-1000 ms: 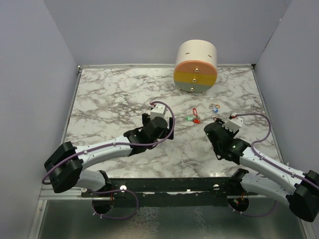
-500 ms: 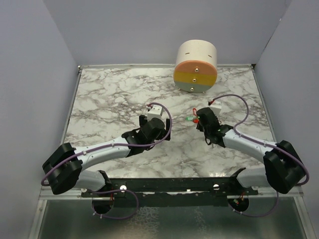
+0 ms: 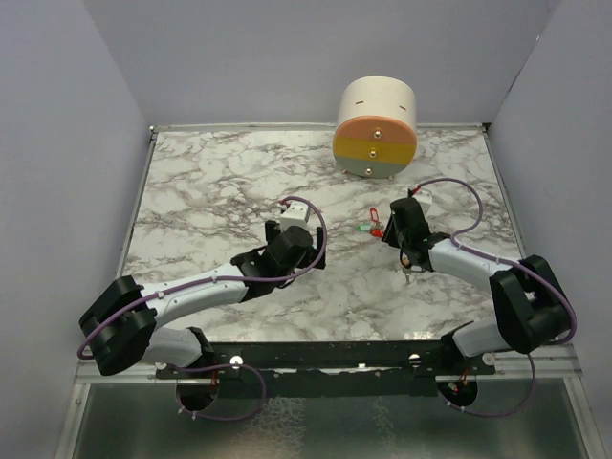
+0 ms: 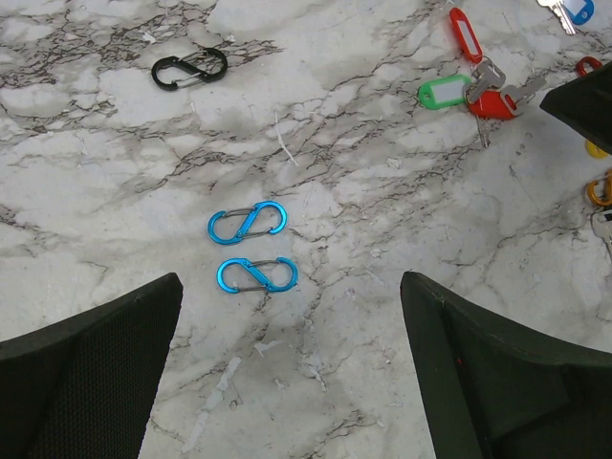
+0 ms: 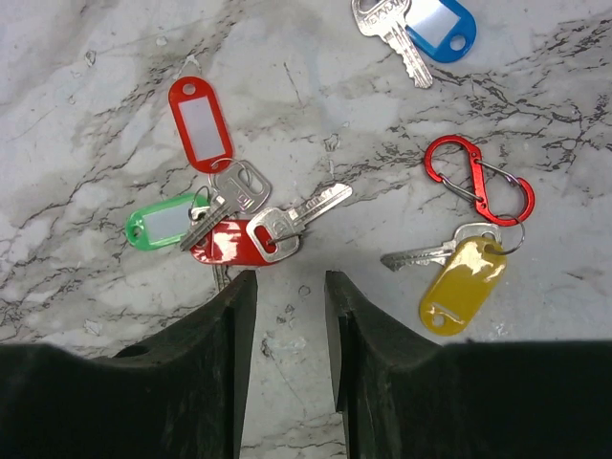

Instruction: Put the keys on the keyring

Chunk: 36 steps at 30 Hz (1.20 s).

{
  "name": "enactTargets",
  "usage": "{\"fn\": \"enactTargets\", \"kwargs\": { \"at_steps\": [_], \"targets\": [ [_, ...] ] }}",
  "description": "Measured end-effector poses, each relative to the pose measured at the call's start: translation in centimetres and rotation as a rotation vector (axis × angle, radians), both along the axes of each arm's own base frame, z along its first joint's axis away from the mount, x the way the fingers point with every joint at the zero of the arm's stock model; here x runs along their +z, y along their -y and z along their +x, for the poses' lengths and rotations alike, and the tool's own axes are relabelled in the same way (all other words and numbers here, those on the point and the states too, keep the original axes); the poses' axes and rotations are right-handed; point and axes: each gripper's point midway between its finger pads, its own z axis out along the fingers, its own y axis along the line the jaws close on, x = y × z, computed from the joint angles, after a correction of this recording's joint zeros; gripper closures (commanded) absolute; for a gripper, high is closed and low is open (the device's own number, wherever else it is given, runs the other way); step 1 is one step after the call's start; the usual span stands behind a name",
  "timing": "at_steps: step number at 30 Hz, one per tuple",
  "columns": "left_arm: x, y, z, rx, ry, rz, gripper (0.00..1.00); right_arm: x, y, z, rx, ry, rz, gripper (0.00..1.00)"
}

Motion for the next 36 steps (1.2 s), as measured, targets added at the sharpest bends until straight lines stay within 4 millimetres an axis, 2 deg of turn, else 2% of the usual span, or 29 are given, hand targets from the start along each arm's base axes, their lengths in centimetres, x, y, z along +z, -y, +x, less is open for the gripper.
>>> {"fn": "enactTargets", "kwargs": {
  "at_steps": [12,18,23,36],
  "targets": [
    [-0.7,-0.3,-0.2,-0.001,-0.006,0.005,0.01,-1.7,-0.2,1.7,0.009,-0.035,0.054,0.6],
    [-0.8,-0.4,-0.1,0.003,-0.006,0.005,0.01,-2.6,-0.2,1.9,0.015,-0.056,0.067,0.6],
    [-0.8,-0.6,0.1,0.009,-0.006,0.004,0.01,-2.6,-0.3,2.4,0.014,-0.045,0.077,0.61],
    [-0.8,-0.7,0.3,0.015,-0.008,0.003,0.01,-2.7,-0.1,3.0,0.007,-0.038,0.085,0.76]
  ]
}}
